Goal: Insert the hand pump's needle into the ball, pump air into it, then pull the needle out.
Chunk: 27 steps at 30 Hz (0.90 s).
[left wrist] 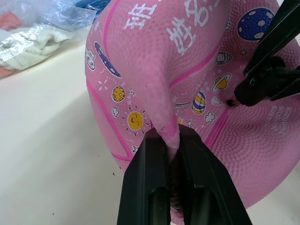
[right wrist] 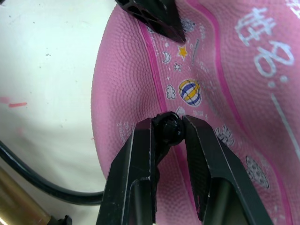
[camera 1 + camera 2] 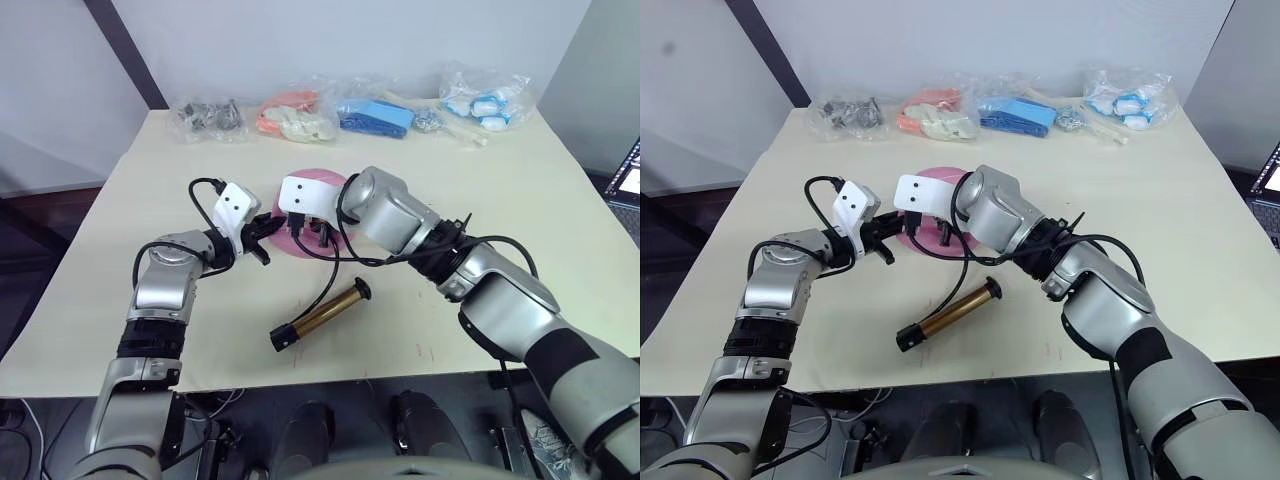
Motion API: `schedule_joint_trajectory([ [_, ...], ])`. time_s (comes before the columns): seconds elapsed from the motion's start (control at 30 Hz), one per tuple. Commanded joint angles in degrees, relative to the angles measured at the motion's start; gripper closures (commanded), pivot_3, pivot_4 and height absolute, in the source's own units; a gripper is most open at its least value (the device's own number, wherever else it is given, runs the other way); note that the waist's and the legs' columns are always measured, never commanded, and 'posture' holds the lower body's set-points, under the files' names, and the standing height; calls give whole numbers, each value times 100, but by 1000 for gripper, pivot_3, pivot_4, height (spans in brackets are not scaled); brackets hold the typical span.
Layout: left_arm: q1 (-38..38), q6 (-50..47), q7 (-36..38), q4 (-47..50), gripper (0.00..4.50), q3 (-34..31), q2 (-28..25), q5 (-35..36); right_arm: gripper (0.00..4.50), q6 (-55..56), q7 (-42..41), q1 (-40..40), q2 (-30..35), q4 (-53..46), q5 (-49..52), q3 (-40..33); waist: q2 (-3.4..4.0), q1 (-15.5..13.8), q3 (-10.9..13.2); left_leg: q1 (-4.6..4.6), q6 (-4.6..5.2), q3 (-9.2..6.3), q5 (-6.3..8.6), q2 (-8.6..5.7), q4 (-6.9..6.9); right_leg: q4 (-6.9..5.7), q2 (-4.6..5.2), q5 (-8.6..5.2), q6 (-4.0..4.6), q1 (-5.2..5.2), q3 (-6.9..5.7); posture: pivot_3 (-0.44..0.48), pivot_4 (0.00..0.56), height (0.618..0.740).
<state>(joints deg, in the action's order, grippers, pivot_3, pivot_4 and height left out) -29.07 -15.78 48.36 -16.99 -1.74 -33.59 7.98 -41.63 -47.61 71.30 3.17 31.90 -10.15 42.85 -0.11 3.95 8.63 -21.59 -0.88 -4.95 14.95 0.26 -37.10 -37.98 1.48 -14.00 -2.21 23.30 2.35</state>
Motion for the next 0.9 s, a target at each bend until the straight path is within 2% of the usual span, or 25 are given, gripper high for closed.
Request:
schedule_joint_trajectory([
  [0.03, 203, -232, 318, -36, 4500, 444, 52, -78, 4121, 90, -99, -204, -91, 610, -257, 146, 0, 1, -11, 1, 0, 0, 0, 0, 0, 0, 0, 0, 0, 0, 0, 0, 150, 740],
  [0.27, 204, -352, 336, -15, 4500, 443, 55, -52, 4121, 464, -131, -195, -253, 1369, -528, -74, 1, 6, -45, 17, 0, 0, 1, 0, 4, 1, -2, -1, 0, -12, 2, 0, 150, 740],
  [0.4, 186, -422, 339, -27, 4500, 417, 44, -34, 4122, 653, -126, -247, -256, 1713, -656, -160, -4, 8, -50, 94, -1, 8, 2, 0, 35, 11, 0, -20, -15, -72, 11, 0, 150, 740],
  [0.9, 55, -741, 381, -203, 4500, 385, 7, 8, 4122, 886, -137, -322, -368, 2237, -944, -326, -4, 0, -66, 95, -1, 0, 2, -1, 38, 10, 0, -21, -15, -72, 11, 0, 150, 740],
])
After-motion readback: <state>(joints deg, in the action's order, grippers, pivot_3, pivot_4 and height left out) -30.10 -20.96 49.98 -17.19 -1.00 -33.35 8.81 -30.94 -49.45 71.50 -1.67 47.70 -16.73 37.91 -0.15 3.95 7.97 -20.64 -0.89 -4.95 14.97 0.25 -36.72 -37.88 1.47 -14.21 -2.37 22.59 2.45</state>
